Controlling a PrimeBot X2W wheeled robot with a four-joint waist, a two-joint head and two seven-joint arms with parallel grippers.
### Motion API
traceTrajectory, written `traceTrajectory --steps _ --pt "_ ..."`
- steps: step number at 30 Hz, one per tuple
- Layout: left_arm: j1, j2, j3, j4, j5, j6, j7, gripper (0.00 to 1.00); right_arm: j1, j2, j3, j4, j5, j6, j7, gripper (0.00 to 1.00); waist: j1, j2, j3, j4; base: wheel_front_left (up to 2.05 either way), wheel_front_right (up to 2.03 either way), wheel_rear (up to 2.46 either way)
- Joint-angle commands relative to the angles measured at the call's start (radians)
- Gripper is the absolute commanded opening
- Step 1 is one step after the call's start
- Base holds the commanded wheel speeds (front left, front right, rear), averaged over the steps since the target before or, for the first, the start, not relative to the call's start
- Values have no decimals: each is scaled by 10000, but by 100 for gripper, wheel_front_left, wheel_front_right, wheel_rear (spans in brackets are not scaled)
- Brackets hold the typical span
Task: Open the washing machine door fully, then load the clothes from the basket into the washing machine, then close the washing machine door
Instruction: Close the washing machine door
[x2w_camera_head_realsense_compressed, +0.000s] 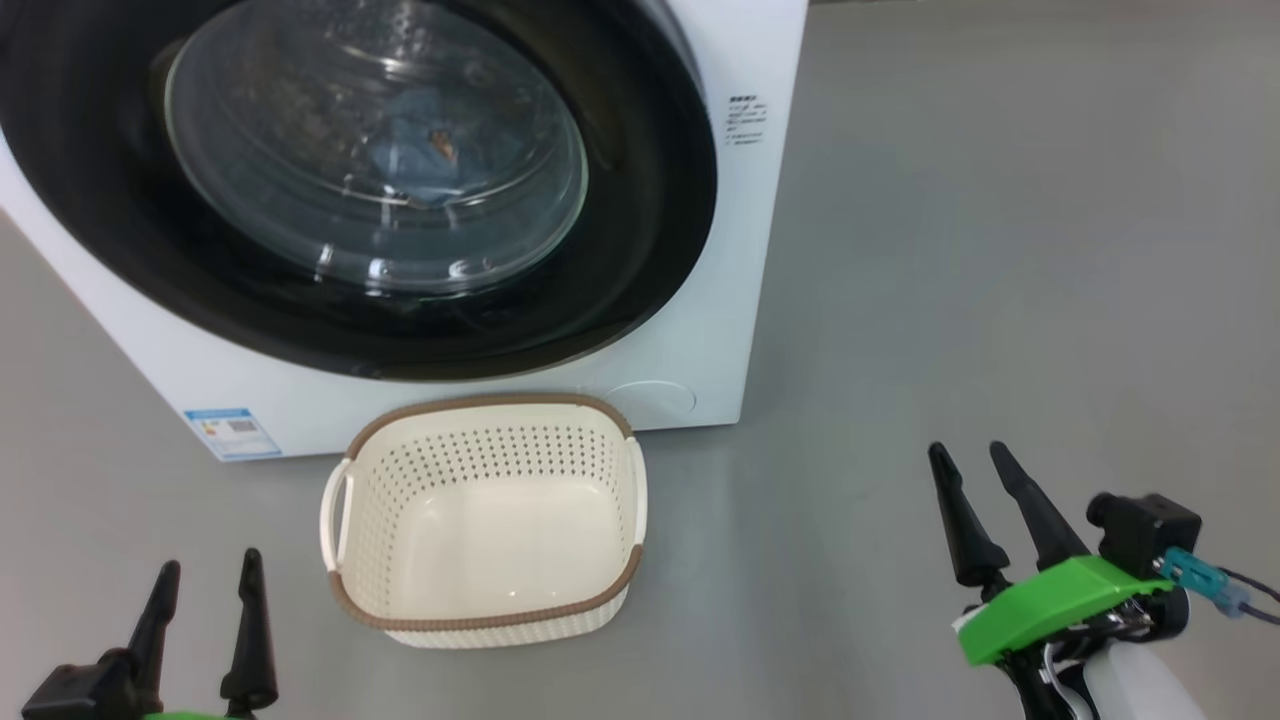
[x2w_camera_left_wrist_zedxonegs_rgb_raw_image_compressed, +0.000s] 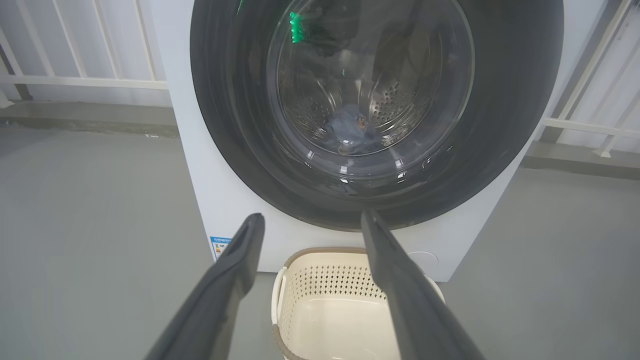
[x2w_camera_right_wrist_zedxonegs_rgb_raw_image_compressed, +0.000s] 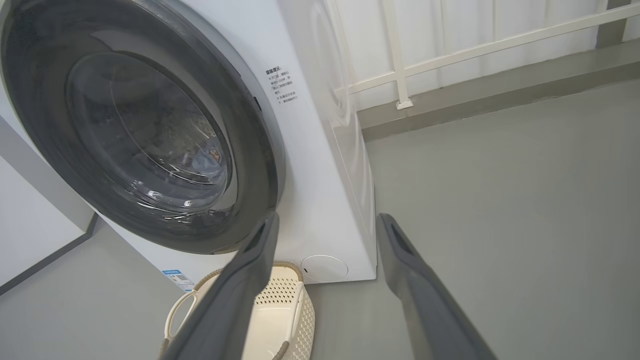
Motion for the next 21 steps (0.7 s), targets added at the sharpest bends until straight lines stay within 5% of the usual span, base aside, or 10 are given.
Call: traceTrajectory --steps 1,21 --pt "-47 269 416 -180 25 -15 -63 100 170 -81 105 -307 -109 4 -48 100 0 0 -225 -217 0 0 0" --pt "306 299 671 -306 149 -15 -63 100 1393 -211 -758 -670 -422 4 -48 100 0 0 -413 -331 0 0 0"
